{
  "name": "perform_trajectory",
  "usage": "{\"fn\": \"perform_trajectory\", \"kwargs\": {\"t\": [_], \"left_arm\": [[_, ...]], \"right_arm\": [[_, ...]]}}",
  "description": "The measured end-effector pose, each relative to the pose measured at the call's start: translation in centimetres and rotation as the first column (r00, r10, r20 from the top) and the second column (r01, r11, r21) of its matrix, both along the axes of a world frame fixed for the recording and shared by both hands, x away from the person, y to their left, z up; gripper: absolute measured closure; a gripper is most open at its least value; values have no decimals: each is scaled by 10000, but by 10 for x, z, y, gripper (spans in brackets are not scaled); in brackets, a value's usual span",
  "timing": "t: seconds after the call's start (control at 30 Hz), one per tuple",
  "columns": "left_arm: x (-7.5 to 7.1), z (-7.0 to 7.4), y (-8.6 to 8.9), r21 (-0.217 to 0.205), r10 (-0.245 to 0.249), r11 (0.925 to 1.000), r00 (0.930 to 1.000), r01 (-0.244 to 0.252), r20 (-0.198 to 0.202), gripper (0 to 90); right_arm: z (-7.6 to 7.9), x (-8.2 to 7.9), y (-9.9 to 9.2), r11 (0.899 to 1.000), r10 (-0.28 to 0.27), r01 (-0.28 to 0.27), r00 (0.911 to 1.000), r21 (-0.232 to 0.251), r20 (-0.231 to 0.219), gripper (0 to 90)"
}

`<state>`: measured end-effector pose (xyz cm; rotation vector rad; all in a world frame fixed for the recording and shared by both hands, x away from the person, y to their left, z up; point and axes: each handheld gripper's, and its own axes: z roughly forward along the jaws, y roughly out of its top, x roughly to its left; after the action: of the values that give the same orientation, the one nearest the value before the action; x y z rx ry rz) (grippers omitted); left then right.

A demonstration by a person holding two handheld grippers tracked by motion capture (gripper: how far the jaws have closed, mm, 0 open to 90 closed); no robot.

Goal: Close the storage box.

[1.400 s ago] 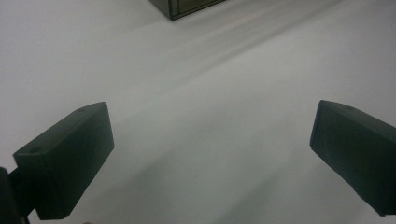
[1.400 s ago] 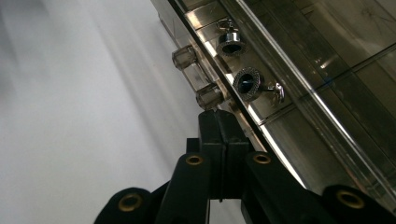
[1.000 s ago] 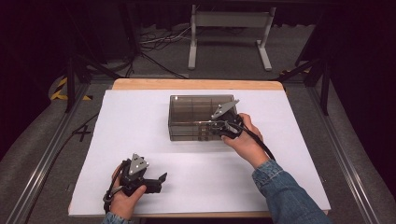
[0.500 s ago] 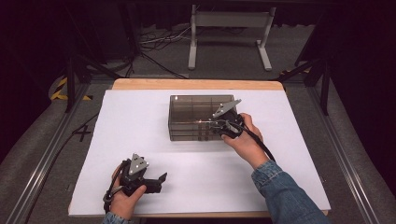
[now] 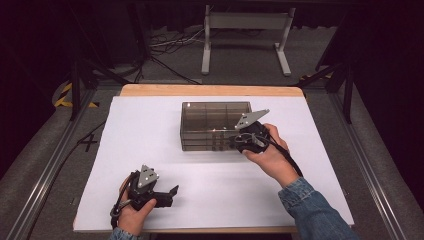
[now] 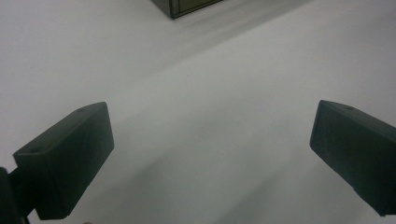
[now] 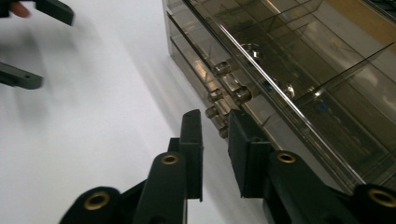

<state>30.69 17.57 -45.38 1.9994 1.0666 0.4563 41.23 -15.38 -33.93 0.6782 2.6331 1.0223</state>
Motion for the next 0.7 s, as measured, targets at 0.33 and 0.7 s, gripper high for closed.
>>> {"fn": "perform_trajectory", "kwargs": {"t": [0.33, 0.7], "left_arm": [[0, 1, 5, -163, 107, 9998, 9999, -107, -14, 3], [-1, 3, 7, -190, 224, 9996, 9997, -224, 2, 4]], "right_arm": [[6, -13, -18, 9981, 194, -167, 9988, 594, -447, 568], [4, -25, -38, 9962, 175, -139, 9990, 855, -416, 422]]}}
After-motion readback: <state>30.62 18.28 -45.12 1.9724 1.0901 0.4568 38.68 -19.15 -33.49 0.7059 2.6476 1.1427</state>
